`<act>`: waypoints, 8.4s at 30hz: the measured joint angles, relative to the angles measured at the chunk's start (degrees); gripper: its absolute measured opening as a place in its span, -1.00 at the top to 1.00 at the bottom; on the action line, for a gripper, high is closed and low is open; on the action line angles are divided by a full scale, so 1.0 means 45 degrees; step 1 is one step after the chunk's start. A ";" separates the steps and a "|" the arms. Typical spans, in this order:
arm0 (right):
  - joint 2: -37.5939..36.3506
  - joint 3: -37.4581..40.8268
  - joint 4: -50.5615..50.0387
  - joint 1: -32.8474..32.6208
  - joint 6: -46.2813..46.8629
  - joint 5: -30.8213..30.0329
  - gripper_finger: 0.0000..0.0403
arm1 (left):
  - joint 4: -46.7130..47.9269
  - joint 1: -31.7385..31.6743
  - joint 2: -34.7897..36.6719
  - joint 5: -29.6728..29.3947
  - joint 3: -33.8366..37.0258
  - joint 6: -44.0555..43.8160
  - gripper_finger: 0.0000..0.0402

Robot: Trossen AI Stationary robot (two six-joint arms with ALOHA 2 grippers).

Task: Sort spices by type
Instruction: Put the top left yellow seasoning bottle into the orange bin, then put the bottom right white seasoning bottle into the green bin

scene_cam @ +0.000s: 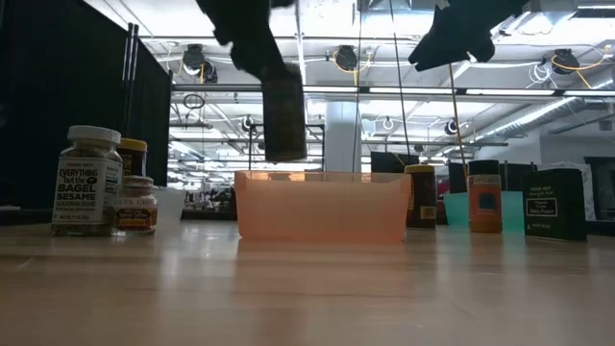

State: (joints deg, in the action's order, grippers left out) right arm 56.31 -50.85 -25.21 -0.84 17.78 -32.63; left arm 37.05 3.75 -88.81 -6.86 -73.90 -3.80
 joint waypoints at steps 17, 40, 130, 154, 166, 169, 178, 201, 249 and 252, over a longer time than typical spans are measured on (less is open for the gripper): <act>0.0000 0.0000 -0.0006 0.0000 -0.0141 -0.0009 0.29 | 0.0555 -0.1381 -0.0939 -0.0488 -0.0100 0.0337 -0.19; 0.0005 0.0000 -0.0074 0.0000 -0.0199 -0.0019 0.29 | -0.0818 -0.1047 -0.1083 -0.0416 0.1181 0.0042 -0.22; 0.5898 -0.9214 -1.3449 -0.7088 2.1471 0.9042 0.08 | -0.5609 -0.0341 0.7799 -0.2310 0.5685 0.4787 -0.58; 0.3177 -0.0954 -0.5959 -0.6957 2.2018 0.8579 -0.21 | -0.5851 -0.0341 0.7717 -0.2160 0.5685 0.4086 -0.57; 0.3657 -0.0806 -0.5729 -0.6805 2.3045 0.9388 -0.50 | -0.6446 -0.0340 0.7717 -0.2155 0.5685 0.4704 -0.57; 0.3638 -0.1006 -0.6146 -0.6805 2.3209 0.9325 -0.52 | -0.6420 -0.0341 0.7717 -0.2155 0.5685 0.4707 -0.57; 0.3900 -0.2259 -0.8284 -0.6815 2.3520 0.9238 -0.52 | -0.6386 -0.0336 0.7717 -0.2155 0.5685 0.4689 -0.57; 0.6198 -0.2239 -0.7513 -0.6873 2.2395 0.9244 -0.27 | -0.6025 -0.0336 0.7717 -0.2145 0.5683 0.4602 -0.57; 1.0577 -1.2250 -1.4388 1.2524 0.0635 0.7257 0.16 | -0.5996 -0.0336 0.7717 -0.2147 0.5675 0.4641 -0.57; 1.0957 -1.2250 -1.4393 1.3288 0.0190 0.7228 0.16 | -0.5996 -0.0336 0.7717 -0.2149 0.5675 0.4650 -0.57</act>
State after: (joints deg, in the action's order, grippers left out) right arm 105.62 -105.97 -89.97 58.95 18.64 -0.10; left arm 10.07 2.24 -54.08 -16.53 -48.36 17.12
